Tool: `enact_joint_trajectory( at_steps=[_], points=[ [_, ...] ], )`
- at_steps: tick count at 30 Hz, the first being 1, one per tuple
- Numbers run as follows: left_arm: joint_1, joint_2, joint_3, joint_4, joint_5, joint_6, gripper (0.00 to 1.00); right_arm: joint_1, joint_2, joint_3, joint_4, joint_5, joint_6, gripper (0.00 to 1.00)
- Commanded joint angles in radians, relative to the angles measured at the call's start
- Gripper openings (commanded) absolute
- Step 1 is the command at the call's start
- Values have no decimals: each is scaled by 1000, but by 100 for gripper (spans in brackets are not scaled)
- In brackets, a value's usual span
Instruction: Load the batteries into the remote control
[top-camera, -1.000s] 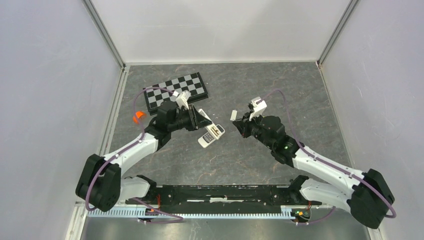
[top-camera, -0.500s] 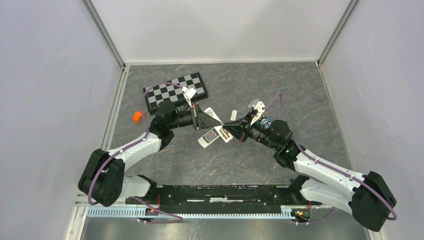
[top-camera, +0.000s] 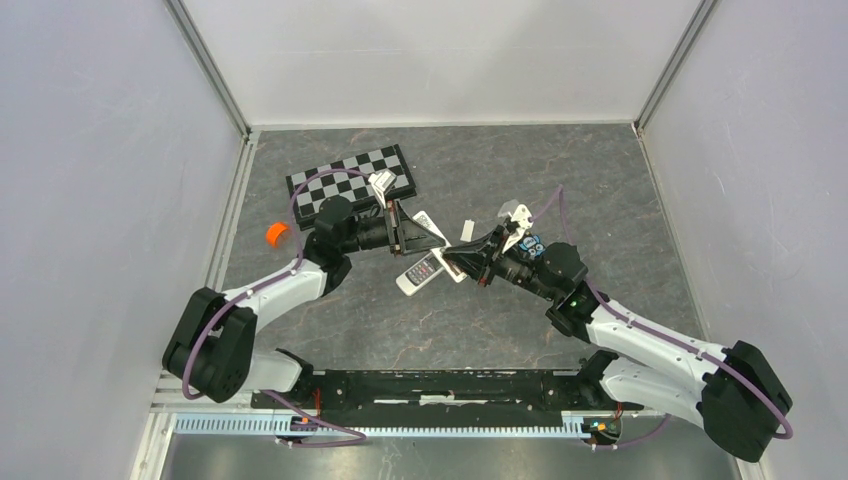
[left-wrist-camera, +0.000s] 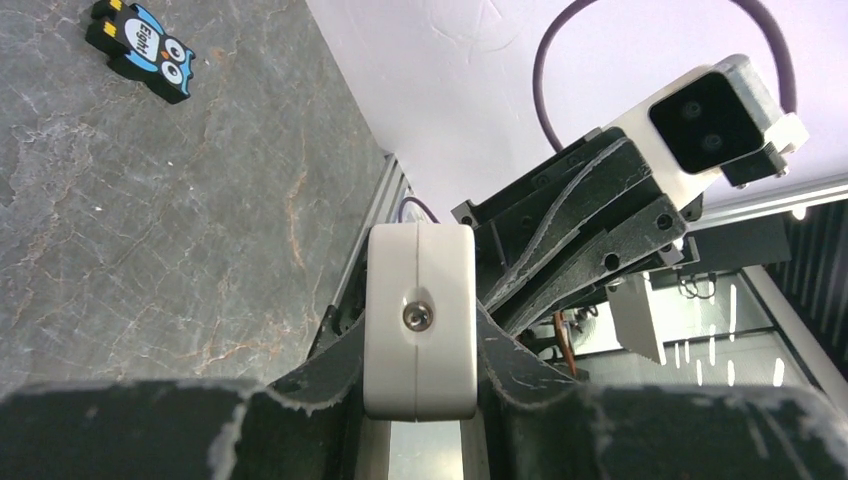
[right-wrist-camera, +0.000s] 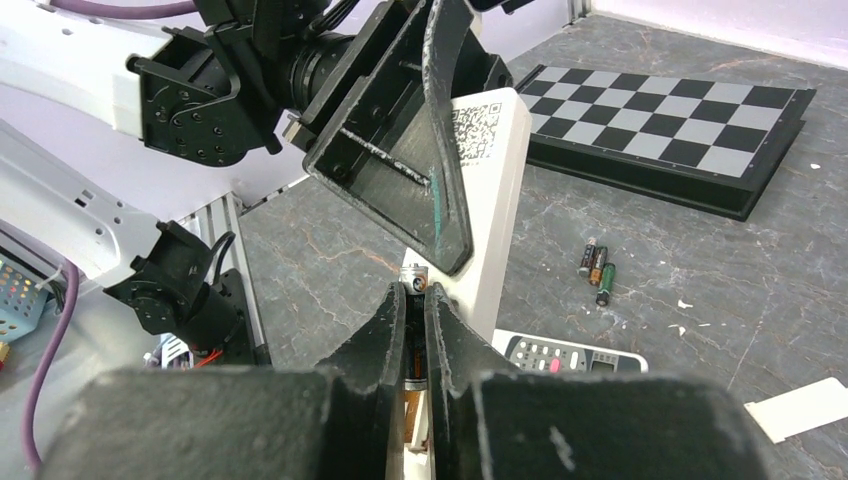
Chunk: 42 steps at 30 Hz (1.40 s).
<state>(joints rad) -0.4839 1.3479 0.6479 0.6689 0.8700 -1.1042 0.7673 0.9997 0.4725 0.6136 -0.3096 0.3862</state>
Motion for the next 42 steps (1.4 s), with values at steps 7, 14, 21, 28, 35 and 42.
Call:
enact_joint_trajectory(
  at_steps=[7, 14, 21, 28, 35, 42],
  points=[
    [-1, 0, 34, 146, -16, -191, 2, 0, -2, -31, 57, 11, 20, 7],
    [-1, -3, 32, 146, -33, -195, 2, 0, -37, -45, 18, 40, 12, 15],
    [1, -1, 29, 140, -40, -178, 2, 0, -57, -17, -34, 46, 5, 26],
    [2, -11, 37, 94, -53, -118, 2, 0, -72, 28, -84, 38, 25, 40],
    [6, -41, 38, 2, -115, 8, 2, -2, -79, 170, -289, 157, 135, 79],
    [7, -86, 13, 24, -171, 42, 2, -6, -69, 204, -443, 332, 481, 98]
  ],
)
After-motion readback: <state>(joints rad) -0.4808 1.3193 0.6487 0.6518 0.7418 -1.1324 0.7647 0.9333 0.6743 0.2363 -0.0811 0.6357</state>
